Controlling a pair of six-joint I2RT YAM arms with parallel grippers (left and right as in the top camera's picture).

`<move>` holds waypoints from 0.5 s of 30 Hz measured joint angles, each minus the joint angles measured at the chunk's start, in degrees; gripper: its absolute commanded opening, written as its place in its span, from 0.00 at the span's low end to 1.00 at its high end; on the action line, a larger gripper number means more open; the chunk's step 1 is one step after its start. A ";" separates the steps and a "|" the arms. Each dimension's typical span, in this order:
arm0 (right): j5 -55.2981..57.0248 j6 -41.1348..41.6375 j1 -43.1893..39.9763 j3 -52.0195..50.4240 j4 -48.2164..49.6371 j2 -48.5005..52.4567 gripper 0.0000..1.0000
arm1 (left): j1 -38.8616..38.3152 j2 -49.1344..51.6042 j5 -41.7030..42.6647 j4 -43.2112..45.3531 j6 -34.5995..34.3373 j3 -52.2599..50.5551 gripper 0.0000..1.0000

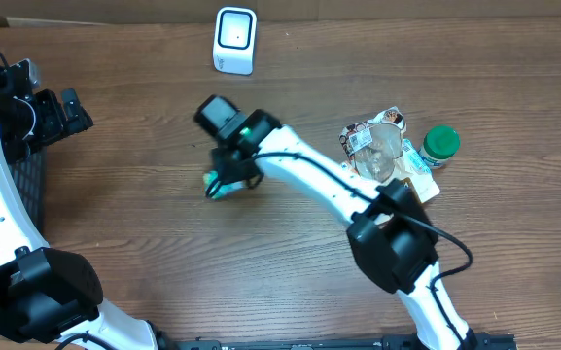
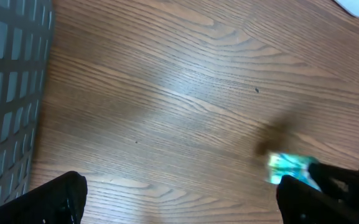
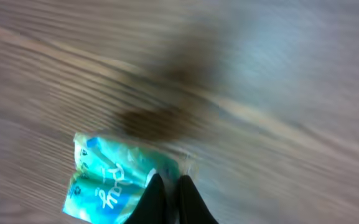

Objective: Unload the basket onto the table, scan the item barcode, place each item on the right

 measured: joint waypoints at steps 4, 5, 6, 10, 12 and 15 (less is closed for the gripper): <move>-2.03 2.32 -3.32 -3.02 -2.27 0.00 0.29 | 0.00 0.00 0.02 0.02 0.00 0.00 1.00; -2.43 3.08 -4.24 -4.22 -2.62 0.00 0.42 | 0.00 0.00 0.02 0.00 0.00 0.00 1.00; -2.86 2.54 -5.07 -4.83 -3.10 0.00 0.44 | 0.00 0.00 0.02 0.00 0.00 0.00 1.00; -3.65 -3.15 -6.08 -4.37 -4.57 0.00 0.34 | 0.00 0.00 0.02 0.00 0.00 0.00 1.00; -5.46 -7.74 -6.05 -2.73 -7.54 0.00 0.24 | 0.00 0.00 0.02 0.00 0.00 0.00 1.00; -11.19 -14.25 -5.33 0.13 -10.86 0.00 0.17 | 0.00 0.00 0.02 0.00 0.00 0.00 1.00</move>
